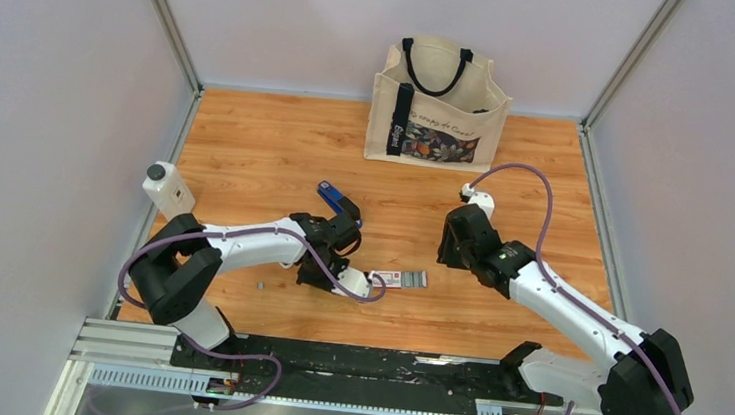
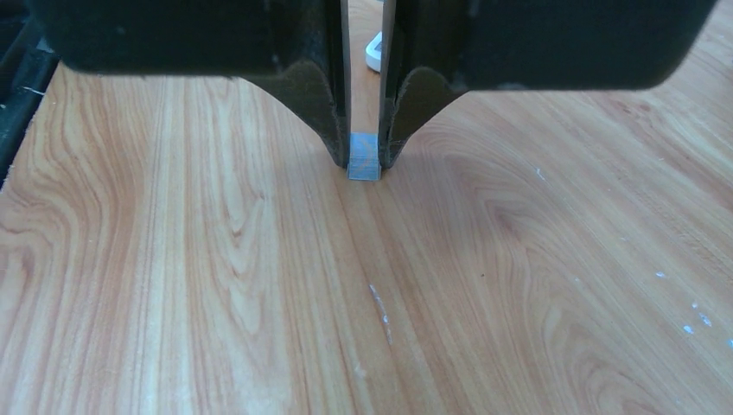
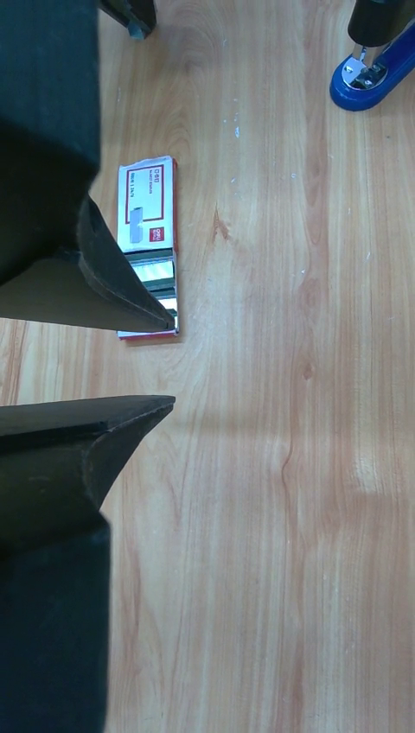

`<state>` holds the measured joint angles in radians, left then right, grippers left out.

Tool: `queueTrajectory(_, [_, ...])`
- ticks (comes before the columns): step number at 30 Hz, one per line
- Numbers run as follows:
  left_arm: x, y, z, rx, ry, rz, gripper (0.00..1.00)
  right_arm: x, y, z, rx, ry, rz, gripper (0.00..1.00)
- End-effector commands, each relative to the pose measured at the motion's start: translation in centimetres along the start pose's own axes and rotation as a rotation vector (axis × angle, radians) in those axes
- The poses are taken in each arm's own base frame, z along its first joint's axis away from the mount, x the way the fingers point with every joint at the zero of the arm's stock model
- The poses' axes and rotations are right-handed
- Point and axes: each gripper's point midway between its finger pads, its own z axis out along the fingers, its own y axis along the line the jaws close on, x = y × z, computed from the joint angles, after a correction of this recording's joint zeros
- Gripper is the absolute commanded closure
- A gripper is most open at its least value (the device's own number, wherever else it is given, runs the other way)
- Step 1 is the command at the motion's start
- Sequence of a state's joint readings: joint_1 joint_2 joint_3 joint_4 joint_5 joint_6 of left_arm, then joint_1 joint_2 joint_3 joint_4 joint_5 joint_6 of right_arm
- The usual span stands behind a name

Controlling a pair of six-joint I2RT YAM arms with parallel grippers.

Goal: Unload the staples from the stapler

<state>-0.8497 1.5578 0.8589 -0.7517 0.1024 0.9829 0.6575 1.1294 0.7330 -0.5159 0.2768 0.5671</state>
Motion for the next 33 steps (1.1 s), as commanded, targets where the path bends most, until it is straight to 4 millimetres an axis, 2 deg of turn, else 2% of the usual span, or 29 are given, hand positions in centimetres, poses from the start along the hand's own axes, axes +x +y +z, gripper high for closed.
queueTrajectory(1, [-1.5, -0.7, -1.0, 0.047, -0.057, -0.056, 0.92, -1.1, 0.6, -0.6, -0.035, -0.039, 0.004, 0.64])
queueTrajectory(3, [-3.0, -0.1, -2.6, 0.025, -0.119, -0.090, 0.94, -1.6, 0.8, -0.8, -0.043, -0.050, 0.000, 0.64])
queueTrajectory(4, [-4.1, 0.9, -4.2, -0.011, -0.159, -0.101, 0.96, -1.8, 0.9, -1.0, -0.052, -0.056, -0.002, 0.64])
queueTrajectory(6, [-6.3, 1.6, -7.1, -0.045, -0.271, -0.141, 0.98, -2.3, 1.3, -1.4, -0.074, -0.068, -0.008, 0.64])
queueTrajectory(7, [-7.6, 2.9, -9.4, -0.087, -0.342, -0.165, 0.98, -2.8, 1.7, -1.8, -0.094, -0.082, -0.010, 0.64])
queueTrajectory(9, [-10.2, 3.3, -13.2, -0.087, -0.514, -0.238, 0.98, -3.7, 3.3, -3.0, -0.192, -0.110, -0.029, 0.63])
queueTrajectory(10, [-11.0, 4.9, -15.8, -0.130, -0.597, -0.275, 0.99, -4.2, 4.0, -4.0, -0.243, -0.137, -0.033, 0.62])
queueTrajectory(11, [-12.3, 4.7, -17.9, -0.098, -0.701, -0.332, 0.99, -4.5, 4.6, -4.6, -0.290, -0.149, -0.039, 0.60])
queueTrajectory(12, [-12.9, 5.1, -19.4, -0.096, -0.764, -0.370, 1.00, -4.8, 6.2, -5.7, -0.388, -0.161, -0.057, 0.59])
queueTrajectory(13, [-13.0, 6.8, -21.3, -0.134, -0.848, -0.410, 1.00, -5.1, 7.1, -7.1, -0.460, -0.184, -0.062, 0.59])
queueTrajectory(15, [-14.5, 6.1, -24.3, -0.026, -1.021, -0.499, 1.00, -5.5, 8.9, -9.0, -0.582, -0.200, -0.075, 0.57])
queueTrajectory(16, [-14.5, 7.6, -25.7, -0.054, -1.125, -0.498, 1.00, -5.8, 9.4, -10.0, -0.623, -0.214, -0.072, 0.57])
queueTrajectory(17, [-15.4, 6.3, -27.7, 0.070, -1.227, -0.572, 1.00, -6.4, 10.1, -11.0, -0.663, -0.231, -0.074, 0.56])
queueTrajectory(19, [-15.7, 7.1, -29.7, 0.081, -1.379, -0.547, 1.00, -6.8, 11.2, -12.7, -0.747, -0.234, -0.075, 0.56])
queueTrajectory(20, [-15.9, 6.9, -30.2, 0.187, -1.407, -0.646, 1.00, -7.6, 12.0, -13.8, -0.788, -0.259, -0.073, 0.56])
queueTrajectory(22, [-16.4, 7.2, -31.5, 0.207, -1.494, -0.621, 1.00, -7.9, 13.2, -15.4, -0.874, -0.256, -0.075, 0.56])
queueTrajectory(23, [-16.6, 7.0, -32.2, 0.313, -1.526, -0.720, 1.00, -8.7, 13.8, -16.3, -0.914, -0.274, -0.056, 0.56])
queueTrajectory(25, [-16.7, 6.6, -33.6, 0.325, -1.628, -0.692, 1.00, -9.3, 14.9, -17.9, -0.988, -0.282, -0.058, 0.56])
queueTrajectory(27, [-16.8, 6.2, -34.3, 0.366, -1.630, -0.729, 1.00, -9.7, 15.7, -19.4, -1.058, -0.288, -0.057, 0.56])
queueTrajectory(30, [-16.7, 6.0, -34.3, 0.368, -1.619, -0.741, 1.00, -10.5, 16.3, -21.4, -1.125, -0.322, -0.057, 0.56])
queueTrajectory(33, [-16.7, 6.0, -34.4, 0.381, -1.636, -0.751, 1.00, -11.0, 16.6, -22.1, -1.147, -0.333, -0.052, 0.55])
